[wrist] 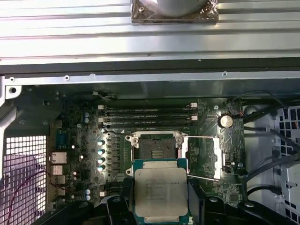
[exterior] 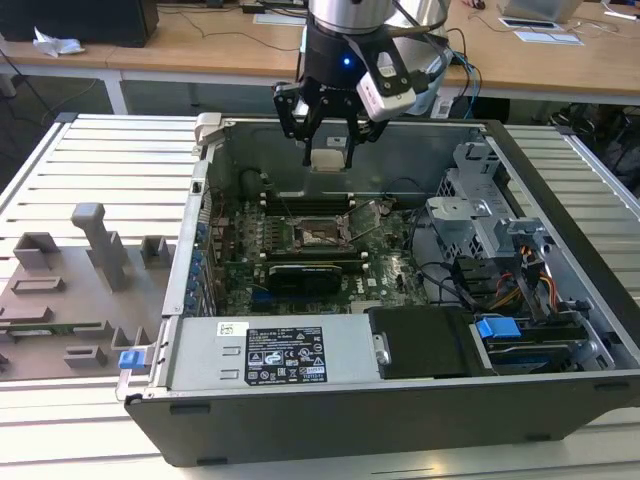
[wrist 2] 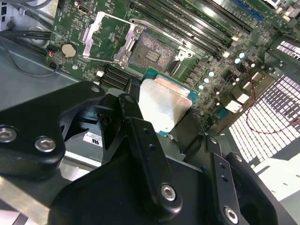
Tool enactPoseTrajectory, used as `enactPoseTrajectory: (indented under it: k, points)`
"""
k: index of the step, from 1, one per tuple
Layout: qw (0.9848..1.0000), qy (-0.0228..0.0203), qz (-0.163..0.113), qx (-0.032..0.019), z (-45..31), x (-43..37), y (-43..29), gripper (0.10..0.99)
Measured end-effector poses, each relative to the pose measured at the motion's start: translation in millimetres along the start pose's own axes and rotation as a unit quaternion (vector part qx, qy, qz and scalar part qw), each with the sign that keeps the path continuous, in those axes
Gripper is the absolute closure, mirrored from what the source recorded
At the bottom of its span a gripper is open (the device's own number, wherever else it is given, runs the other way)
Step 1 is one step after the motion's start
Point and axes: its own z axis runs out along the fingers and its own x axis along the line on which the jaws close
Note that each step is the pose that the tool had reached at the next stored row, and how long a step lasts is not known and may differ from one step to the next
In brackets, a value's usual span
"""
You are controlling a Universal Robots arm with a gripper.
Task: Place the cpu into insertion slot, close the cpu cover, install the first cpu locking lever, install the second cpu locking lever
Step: 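Place the cpu into insertion slot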
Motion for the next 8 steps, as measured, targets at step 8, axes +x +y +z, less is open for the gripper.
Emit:
enactPoseTrajectory:
  k: [8]
  points:
    - [1.0000,0.0000,0.000,0.0000,7.7,-6.5,-0.3,0.541]
